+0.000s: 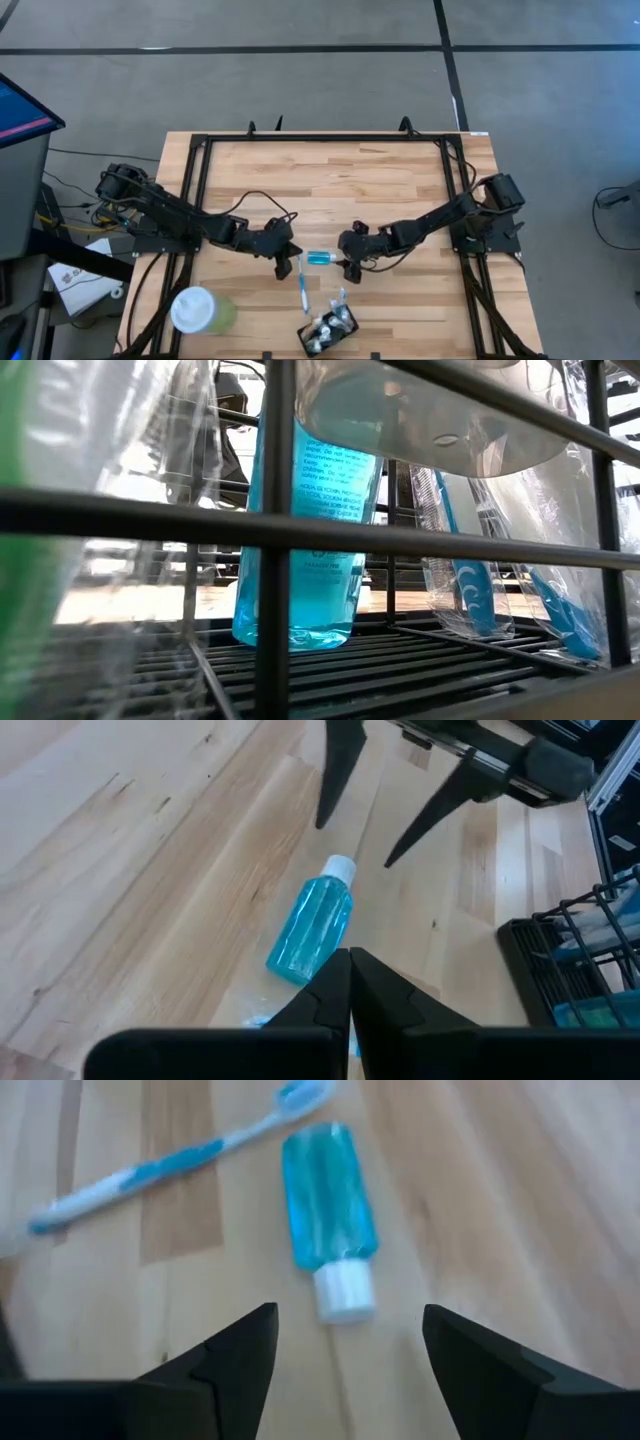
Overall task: Pick & Place toothbrushing station
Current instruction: Put the blue mouthwash into the black wire organizer
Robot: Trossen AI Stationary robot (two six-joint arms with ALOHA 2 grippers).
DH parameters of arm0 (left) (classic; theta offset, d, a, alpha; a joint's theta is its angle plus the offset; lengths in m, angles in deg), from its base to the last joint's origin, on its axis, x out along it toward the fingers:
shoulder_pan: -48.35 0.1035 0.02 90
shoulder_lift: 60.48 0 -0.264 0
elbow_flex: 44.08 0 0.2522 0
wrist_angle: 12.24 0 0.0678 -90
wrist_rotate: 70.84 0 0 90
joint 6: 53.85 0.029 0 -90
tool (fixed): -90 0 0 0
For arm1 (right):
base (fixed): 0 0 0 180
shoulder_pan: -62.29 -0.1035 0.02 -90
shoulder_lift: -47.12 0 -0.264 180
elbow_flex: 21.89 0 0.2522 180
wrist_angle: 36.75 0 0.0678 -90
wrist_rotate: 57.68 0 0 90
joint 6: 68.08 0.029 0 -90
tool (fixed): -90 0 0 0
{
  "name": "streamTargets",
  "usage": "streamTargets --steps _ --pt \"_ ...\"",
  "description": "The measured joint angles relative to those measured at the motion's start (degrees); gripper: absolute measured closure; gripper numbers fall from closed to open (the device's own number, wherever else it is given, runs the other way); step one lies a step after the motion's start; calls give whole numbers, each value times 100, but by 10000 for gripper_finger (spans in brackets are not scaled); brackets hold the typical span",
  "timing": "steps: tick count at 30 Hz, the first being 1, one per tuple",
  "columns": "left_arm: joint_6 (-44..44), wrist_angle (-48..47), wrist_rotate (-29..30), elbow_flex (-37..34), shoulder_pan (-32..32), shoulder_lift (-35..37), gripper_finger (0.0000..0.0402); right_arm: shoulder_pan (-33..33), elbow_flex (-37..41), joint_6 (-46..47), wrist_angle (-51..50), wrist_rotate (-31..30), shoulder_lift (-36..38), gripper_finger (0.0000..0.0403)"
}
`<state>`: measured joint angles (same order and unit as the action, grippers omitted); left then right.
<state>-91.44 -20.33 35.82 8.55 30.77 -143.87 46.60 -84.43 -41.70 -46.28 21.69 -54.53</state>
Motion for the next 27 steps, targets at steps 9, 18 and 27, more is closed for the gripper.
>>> streamTargets --steps 9,18,27 --pt "26 19 -31 0 70 0 401 20 -147 -155 136 6 -474 161" --pt "15 42 -48 0 63 -2 401 82 -216 -525 207 24 -456 161" --pt "9 46 -48 0 63 -2 401 73 -216 -899 174 26 -458 174"
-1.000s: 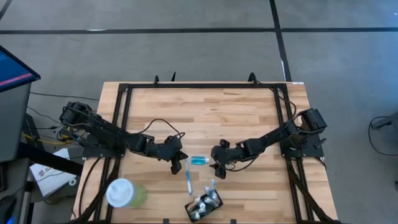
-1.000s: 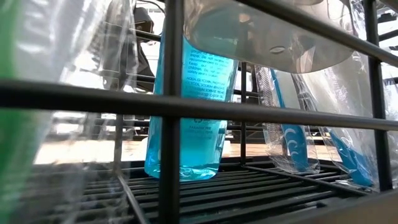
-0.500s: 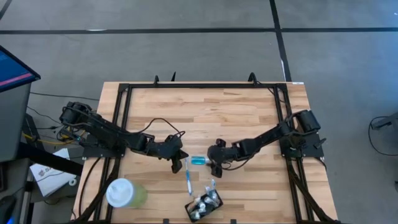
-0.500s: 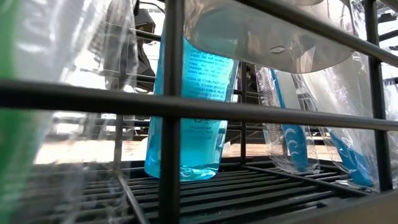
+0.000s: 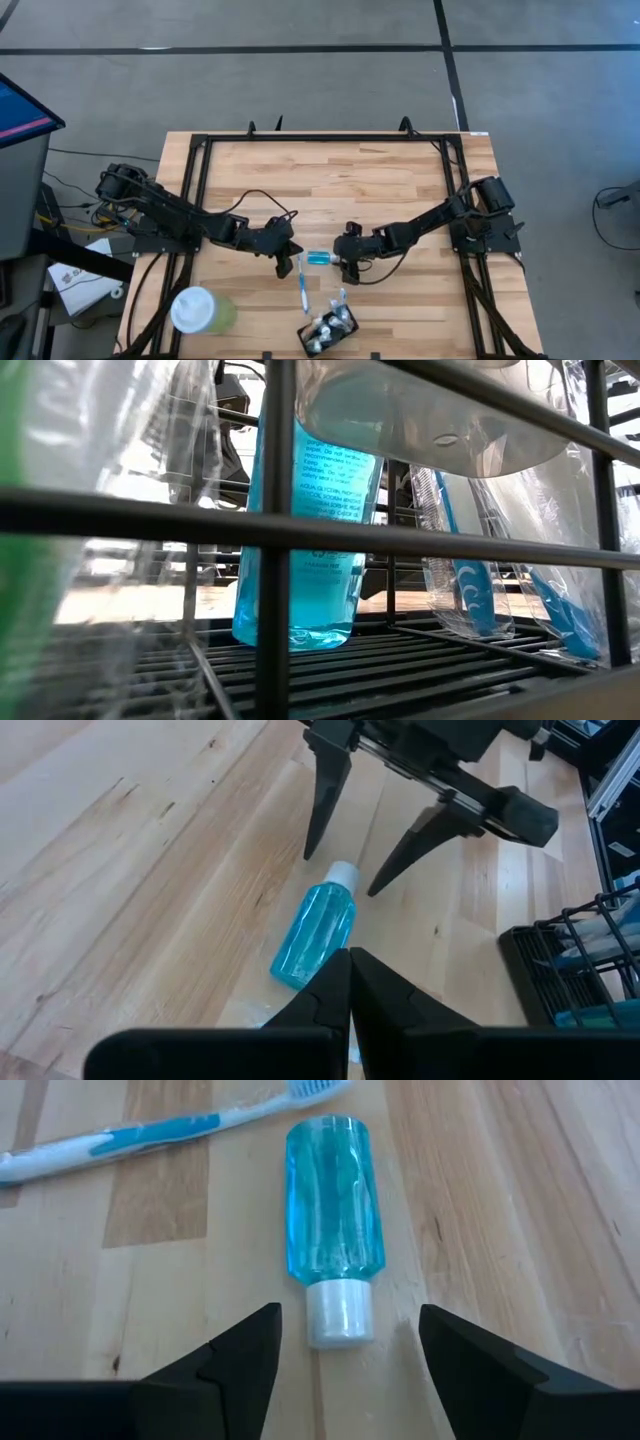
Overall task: Pick & Place toothbrushing station
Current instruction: Put the blue mouthwash into the black wire organizer
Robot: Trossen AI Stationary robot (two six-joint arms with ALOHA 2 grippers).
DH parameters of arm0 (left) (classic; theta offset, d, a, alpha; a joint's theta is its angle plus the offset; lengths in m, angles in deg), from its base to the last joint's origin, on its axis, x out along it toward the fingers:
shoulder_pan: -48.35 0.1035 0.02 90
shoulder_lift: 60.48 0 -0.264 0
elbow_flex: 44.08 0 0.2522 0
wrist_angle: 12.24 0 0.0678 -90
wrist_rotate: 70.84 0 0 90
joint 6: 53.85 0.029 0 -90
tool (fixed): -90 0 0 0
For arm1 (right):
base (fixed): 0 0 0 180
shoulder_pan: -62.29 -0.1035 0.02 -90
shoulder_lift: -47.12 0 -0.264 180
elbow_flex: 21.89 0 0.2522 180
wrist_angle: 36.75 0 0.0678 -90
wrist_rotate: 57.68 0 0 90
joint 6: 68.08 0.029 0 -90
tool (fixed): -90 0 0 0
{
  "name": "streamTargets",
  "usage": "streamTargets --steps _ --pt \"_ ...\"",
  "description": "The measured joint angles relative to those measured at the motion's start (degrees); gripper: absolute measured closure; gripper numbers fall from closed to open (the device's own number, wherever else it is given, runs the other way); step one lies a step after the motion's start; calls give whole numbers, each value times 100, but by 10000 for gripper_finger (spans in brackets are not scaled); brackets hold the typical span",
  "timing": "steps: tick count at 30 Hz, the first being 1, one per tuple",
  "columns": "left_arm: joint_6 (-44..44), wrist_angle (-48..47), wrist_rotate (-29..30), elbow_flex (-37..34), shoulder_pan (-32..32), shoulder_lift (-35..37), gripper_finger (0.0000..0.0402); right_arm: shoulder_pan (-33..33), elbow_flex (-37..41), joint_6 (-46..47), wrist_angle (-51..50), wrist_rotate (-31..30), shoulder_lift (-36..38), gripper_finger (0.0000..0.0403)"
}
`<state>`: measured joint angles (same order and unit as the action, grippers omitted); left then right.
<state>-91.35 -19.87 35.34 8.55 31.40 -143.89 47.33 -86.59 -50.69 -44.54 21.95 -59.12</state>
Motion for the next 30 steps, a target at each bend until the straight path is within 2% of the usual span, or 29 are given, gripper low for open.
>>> streamTargets --steps 9,16,20,30 --pt "-2 19 2 0 0 -2 402 -101 0 -171 33 -55 0 190" --pt "-4 40 2 0 0 -2 402 -149 -86 -171 367 -192 -393 172" --pt "-40 55 -12 0 0 -2 402 -151 -306 -146 72 -238 -456 169" --pt "-50 85 -116 0 0 -2 401 -149 -374 72 -140 -303 -463 204"
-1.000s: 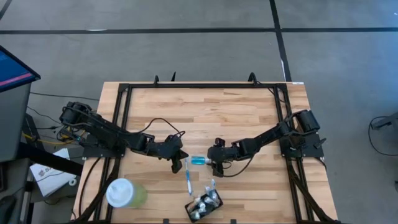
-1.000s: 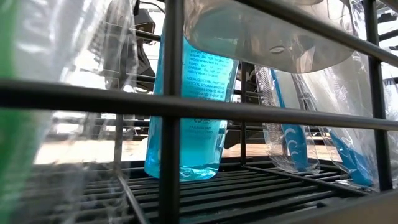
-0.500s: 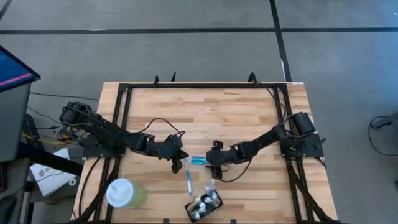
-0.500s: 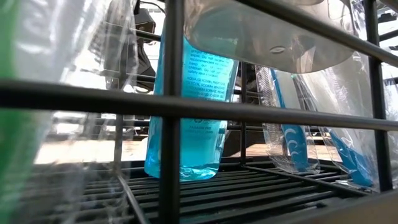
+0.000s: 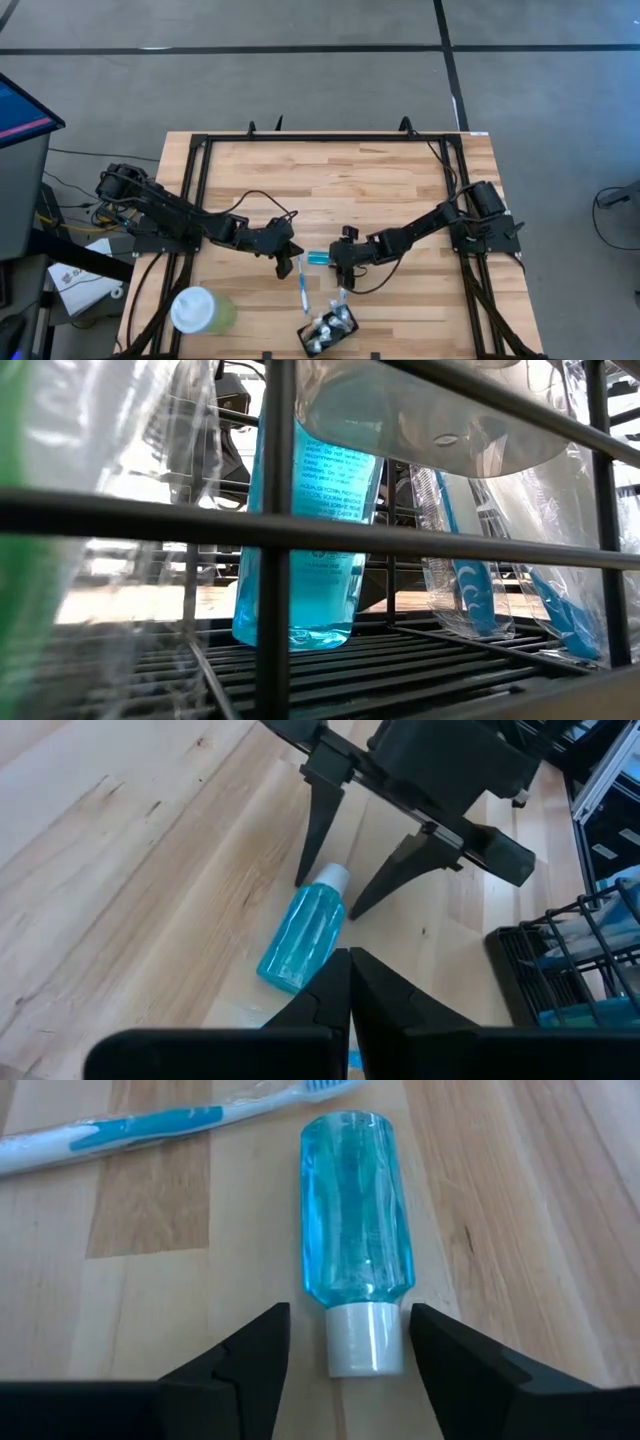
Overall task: Pick & Place toothbrushing station
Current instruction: Put the blue mouthwash into the black wire organizer
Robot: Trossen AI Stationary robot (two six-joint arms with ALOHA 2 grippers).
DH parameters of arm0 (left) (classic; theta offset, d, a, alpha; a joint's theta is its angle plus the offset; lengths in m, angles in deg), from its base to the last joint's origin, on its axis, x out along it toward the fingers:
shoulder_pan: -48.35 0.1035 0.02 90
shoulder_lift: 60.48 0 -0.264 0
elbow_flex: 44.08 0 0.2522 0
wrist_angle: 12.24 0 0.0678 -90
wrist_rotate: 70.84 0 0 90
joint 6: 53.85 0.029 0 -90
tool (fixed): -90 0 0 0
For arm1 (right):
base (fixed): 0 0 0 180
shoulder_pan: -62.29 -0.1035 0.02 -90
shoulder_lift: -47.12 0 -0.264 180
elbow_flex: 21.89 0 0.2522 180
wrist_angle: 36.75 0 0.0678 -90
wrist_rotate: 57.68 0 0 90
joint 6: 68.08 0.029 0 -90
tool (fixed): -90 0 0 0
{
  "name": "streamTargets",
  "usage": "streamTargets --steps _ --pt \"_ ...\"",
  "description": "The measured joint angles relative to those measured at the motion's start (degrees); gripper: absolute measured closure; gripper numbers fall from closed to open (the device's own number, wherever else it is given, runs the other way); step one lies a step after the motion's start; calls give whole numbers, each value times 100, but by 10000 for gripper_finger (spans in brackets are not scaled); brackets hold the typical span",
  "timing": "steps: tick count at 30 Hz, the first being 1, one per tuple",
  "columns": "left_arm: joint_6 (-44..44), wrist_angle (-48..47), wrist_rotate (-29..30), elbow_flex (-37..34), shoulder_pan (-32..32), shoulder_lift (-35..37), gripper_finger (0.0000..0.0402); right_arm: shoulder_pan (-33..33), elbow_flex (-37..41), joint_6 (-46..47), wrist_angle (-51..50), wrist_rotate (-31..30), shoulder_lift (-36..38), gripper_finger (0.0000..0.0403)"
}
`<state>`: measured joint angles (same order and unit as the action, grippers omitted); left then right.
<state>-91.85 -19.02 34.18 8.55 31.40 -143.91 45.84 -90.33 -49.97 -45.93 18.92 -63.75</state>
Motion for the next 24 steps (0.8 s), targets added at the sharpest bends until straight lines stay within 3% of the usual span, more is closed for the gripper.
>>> streamTargets --steps 9,18,24 --pt "17 0 -15 0 0 0 402 46 -15 43 -162 42 13 249" --pt "20 -2 -21 0 0 0 402 50 -516 -147 -1145 95 -4 311" --pt "20 -2 -19 0 0 0 402 50 -742 -155 -1668 148 -9 303"
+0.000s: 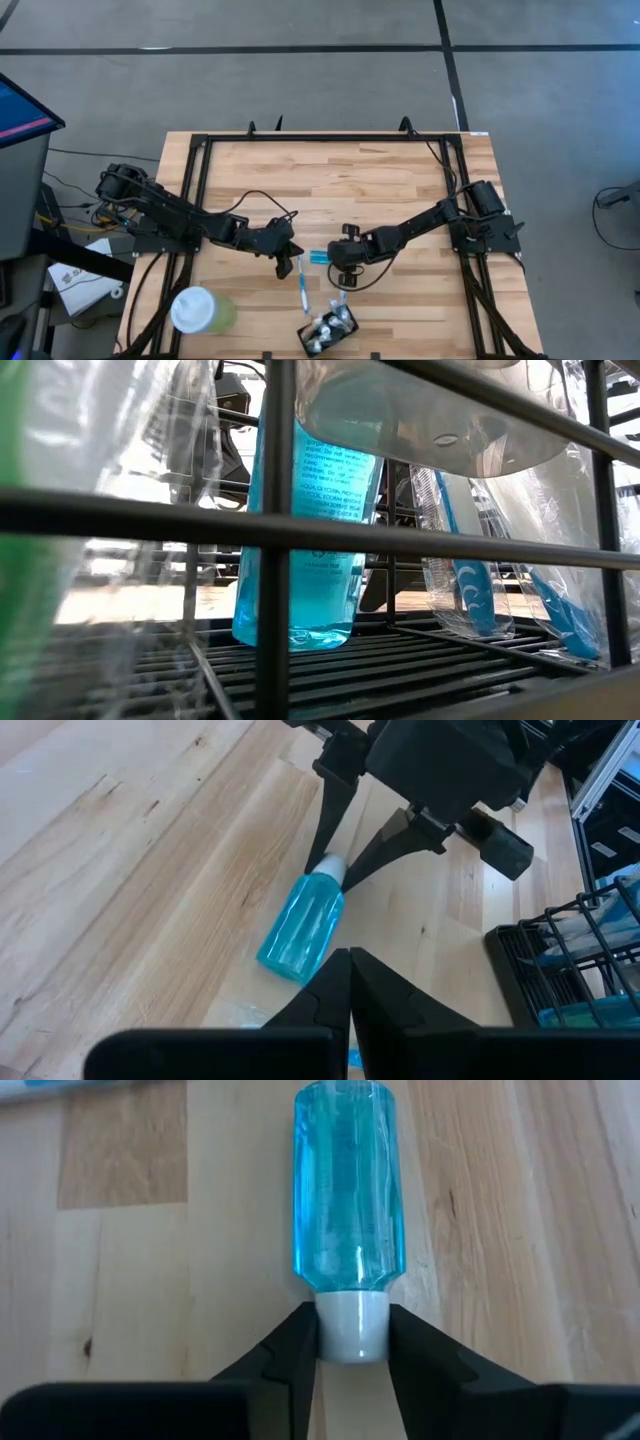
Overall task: Pick & Place toothbrushing station
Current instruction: Put the blue mouthwash into the black wire organizer
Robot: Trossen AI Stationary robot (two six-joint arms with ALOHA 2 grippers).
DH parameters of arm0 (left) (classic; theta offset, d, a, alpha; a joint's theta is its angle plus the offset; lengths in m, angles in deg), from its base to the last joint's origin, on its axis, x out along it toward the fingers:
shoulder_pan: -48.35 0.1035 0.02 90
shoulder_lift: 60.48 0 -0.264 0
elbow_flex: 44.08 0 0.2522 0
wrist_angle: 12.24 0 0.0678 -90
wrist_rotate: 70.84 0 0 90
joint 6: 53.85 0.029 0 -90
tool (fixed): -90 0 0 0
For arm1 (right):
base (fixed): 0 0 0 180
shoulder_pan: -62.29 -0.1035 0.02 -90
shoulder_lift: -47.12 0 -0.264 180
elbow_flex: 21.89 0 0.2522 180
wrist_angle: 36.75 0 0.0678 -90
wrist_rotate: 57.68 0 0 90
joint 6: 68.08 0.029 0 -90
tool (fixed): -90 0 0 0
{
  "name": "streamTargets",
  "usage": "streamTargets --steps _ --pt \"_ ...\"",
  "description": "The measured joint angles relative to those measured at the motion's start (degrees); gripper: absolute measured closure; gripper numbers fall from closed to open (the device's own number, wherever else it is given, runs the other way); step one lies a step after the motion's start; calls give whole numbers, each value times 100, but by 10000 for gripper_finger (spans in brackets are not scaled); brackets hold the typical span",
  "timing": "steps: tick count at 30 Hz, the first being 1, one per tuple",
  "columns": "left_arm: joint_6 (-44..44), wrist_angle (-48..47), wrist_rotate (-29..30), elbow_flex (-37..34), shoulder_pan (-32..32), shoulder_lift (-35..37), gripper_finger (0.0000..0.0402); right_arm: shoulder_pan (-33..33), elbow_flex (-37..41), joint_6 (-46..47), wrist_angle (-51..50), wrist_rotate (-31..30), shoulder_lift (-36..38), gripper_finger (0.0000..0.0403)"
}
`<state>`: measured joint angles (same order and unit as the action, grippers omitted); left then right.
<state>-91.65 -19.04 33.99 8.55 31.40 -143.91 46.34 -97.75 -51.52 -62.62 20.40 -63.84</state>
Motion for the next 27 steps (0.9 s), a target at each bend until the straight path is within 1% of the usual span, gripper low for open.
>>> streamTargets --steps 3,5,11,13,18,20,25,27 --pt "1 0 2 0 0 0 401 25 -77 0 -194 6 -1 289" --pt "21 0 2 0 0 0 402 37 -98 0 -243 20 -2 289" --pt "45 4 9 0 0 0 402 37 -123 2 -315 94 -2 316" --pt "45 9 13 0 0 0 402 42 -127 46 -340 142 0 316" --pt "45 36 17 0 0 0 402 72 -133 218 -440 163 6 297" --pt "45 46 17 0 0 0 402 73 -159 268 -663 179 60 295" --pt "45 56 17 0 0 0 402 137 -487 180 -1145 227 63 316" --pt "45 64 17 0 0 0 402 156 -678 37 -1343 320 63 318"
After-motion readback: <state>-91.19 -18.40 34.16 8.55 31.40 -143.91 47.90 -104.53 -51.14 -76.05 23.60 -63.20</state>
